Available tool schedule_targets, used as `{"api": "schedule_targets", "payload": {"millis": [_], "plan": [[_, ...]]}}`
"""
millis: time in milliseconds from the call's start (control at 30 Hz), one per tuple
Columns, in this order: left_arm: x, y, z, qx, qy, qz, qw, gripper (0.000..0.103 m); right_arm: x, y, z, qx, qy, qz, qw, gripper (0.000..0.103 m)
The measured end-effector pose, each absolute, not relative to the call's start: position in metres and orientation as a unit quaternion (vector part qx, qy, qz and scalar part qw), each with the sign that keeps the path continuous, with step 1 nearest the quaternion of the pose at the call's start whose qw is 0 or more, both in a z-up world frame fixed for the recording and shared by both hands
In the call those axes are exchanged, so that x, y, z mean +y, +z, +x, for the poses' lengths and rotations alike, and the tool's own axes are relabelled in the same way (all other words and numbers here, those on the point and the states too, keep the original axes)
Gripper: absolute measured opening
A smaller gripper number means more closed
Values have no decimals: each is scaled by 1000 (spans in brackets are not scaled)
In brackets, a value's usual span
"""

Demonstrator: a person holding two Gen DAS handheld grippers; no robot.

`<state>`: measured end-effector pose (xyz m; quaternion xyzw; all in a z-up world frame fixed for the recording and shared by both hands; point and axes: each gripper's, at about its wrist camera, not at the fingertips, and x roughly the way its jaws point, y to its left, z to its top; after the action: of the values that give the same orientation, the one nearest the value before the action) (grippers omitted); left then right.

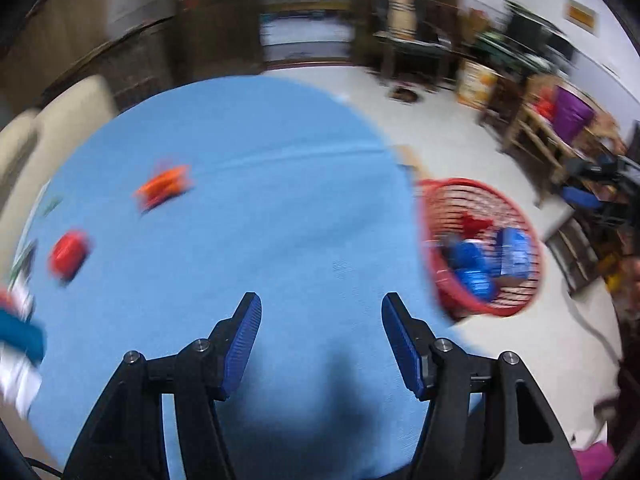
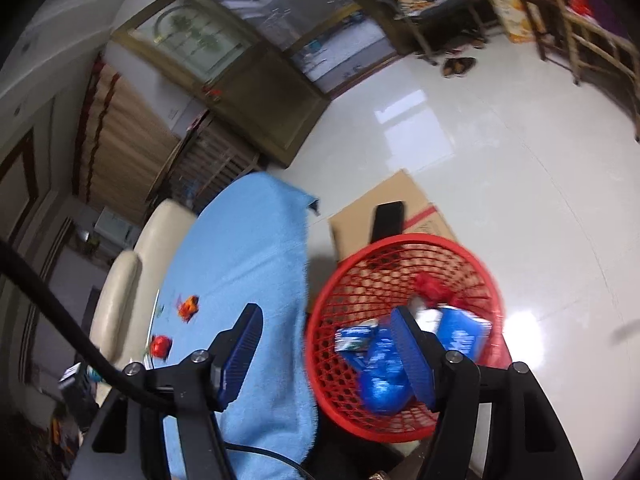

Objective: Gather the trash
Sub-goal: 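Move both grippers back over the table toward the red and orange bags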

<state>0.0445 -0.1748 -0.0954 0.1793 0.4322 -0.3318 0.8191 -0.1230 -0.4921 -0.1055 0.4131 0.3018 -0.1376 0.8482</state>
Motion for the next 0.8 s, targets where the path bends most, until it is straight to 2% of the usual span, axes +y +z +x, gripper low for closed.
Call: {"api": "schedule_targets", "payload": {"millis": [367,633,800], "plan": [[5,-99,113,412,-149,110,892,67,-365,-84,47,387,-4,291,875,70],[36,-114,126,417,-153,111,889,67,-280,-109,186,439,81,202,872,70],[28,-102,159,407,-160,103,893,68,-258,-117,266,444,110,155,875,70]]}}
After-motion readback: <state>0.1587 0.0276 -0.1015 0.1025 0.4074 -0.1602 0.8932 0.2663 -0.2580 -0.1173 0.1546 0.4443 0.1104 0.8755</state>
